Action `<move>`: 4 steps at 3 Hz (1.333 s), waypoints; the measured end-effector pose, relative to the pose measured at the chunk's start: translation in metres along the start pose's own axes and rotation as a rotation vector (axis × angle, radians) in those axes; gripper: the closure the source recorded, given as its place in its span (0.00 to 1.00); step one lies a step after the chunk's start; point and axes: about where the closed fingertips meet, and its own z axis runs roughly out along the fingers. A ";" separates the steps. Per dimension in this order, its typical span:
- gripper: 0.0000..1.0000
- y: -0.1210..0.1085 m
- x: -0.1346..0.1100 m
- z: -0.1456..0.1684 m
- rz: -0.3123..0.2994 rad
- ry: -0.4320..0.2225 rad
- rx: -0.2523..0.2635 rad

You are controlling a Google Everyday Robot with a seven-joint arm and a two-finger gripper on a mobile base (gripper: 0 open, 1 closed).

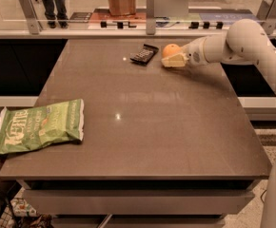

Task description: Move orange near green jalapeno chip bag

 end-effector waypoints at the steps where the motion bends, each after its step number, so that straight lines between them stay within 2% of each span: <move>1: 1.00 0.003 0.000 0.005 0.000 0.002 -0.008; 3: 1.00 0.014 -0.011 -0.021 -0.010 -0.023 -0.016; 4: 1.00 0.027 -0.018 -0.036 -0.027 -0.028 -0.035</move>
Offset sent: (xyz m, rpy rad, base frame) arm 0.0003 0.0024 -0.0016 0.0006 0.0023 0.0034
